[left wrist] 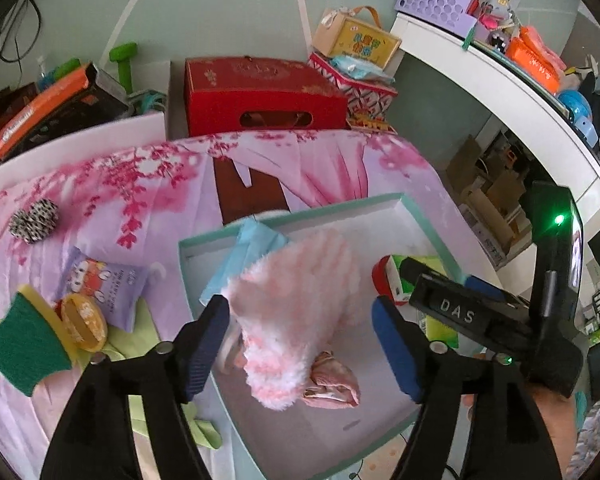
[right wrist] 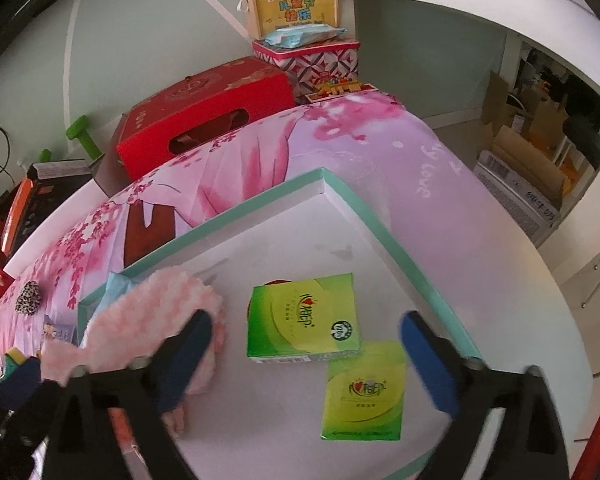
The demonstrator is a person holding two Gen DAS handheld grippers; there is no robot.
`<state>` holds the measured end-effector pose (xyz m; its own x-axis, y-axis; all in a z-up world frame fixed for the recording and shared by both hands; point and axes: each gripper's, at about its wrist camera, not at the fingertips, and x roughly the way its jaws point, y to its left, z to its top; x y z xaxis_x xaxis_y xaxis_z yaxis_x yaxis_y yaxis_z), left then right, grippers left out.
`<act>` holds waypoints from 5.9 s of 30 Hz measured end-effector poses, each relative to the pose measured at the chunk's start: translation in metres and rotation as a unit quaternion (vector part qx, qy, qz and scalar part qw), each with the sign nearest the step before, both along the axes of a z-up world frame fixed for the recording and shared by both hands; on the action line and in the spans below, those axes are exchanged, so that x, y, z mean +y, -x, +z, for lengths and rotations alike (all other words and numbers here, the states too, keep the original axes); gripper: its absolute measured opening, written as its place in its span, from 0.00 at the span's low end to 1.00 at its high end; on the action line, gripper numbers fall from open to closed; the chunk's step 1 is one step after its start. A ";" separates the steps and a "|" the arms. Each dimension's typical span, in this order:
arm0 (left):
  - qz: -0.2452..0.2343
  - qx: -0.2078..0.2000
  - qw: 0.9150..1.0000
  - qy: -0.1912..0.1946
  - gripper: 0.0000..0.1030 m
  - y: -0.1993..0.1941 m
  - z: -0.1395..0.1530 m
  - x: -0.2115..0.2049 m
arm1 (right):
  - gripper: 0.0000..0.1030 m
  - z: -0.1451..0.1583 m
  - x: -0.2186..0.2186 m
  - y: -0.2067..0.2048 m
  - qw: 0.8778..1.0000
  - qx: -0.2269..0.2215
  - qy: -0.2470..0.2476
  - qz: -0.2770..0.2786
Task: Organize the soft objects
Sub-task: 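Open both grippers to drop the towel and tissue pack in the tray, then move both grippers back from the tray toward the pile, then grasp the green-yellow sponge with the left gripper while the right grasps the round tin, then carry the sponge and round tin over the tray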
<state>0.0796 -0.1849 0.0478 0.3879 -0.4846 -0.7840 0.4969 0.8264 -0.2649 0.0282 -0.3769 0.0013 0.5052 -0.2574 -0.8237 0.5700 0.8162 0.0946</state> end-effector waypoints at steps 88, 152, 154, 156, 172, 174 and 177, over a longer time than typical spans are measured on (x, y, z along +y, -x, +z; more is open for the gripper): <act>0.324 0.141 0.928 0.121 0.42 -0.059 -0.076 0.261 | 1.00 -0.012 0.241 -0.071 0.957 -0.009 0.025 0.290; 0.334 0.068 0.928 0.148 0.25 -0.039 -0.021 0.284 | 0.47 -0.014 0.276 -0.081 0.932 -0.041 0.067 0.354; 0.334 0.063 0.929 0.145 0.25 -0.039 -0.018 0.283 | 0.47 -0.003 0.271 -0.076 0.933 -0.059 0.061 0.351; 0.333 0.059 0.930 0.143 0.25 -0.038 -0.016 0.281 | 0.47 0.006 0.268 -0.072 0.933 -0.072 0.058 0.348; 0.306 0.040 0.942 0.135 0.25 -0.035 -0.003 0.259 | 0.47 0.030 0.241 -0.057 0.942 -0.089 0.046 0.319; 0.300 0.037 0.943 0.137 0.25 -0.035 0.000 0.254 | 0.47 0.034 0.235 -0.054 0.944 -0.091 0.047 0.312; 0.286 0.031 0.948 0.137 0.25 -0.033 0.005 0.244 | 0.47 0.039 0.221 -0.047 0.950 -0.092 0.047 0.294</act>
